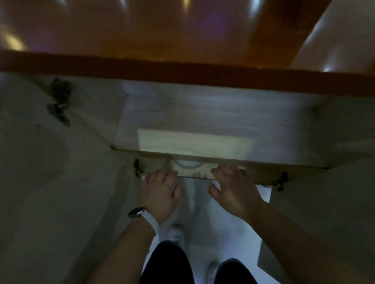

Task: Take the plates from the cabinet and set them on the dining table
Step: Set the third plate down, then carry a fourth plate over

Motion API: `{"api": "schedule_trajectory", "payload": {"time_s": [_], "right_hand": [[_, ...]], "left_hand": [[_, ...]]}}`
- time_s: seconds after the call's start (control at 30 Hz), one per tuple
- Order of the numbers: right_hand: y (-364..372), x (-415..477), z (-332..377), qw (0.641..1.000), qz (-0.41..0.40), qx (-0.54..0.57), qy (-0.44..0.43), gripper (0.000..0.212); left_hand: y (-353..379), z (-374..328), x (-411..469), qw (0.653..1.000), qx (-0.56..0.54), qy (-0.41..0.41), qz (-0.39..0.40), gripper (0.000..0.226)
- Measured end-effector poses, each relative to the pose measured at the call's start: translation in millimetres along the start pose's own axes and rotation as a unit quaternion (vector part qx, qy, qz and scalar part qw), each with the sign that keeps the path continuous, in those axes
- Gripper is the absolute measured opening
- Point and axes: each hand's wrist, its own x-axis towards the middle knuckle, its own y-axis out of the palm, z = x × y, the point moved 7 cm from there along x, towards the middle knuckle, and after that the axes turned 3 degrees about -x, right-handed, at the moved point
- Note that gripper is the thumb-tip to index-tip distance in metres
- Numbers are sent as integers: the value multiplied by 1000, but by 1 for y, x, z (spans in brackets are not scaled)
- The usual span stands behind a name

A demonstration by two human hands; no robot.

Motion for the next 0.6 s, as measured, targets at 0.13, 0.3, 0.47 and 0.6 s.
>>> {"api": "schedule_trajectory", "payload": {"time_s": [0.13, 0.3, 0.47, 0.6], "right_hand": [[80, 29, -16, 1000, 7, -27, -13, 42], [177, 69, -40, 999, 14, -37, -21, 44], [258, 113, -58, 999, -2, -47, -18, 47], [308, 146, -77, 999, -4, -43, -1, 50]], "left_hand": [[77, 43, 12, 999, 15, -21, 32, 37], [163, 87, 34, 997, 67, -10, 42, 36], [241, 125, 52, 996, 68, 2, 48, 38], [293, 152, 67, 997, 63, 26, 42, 34]]}}
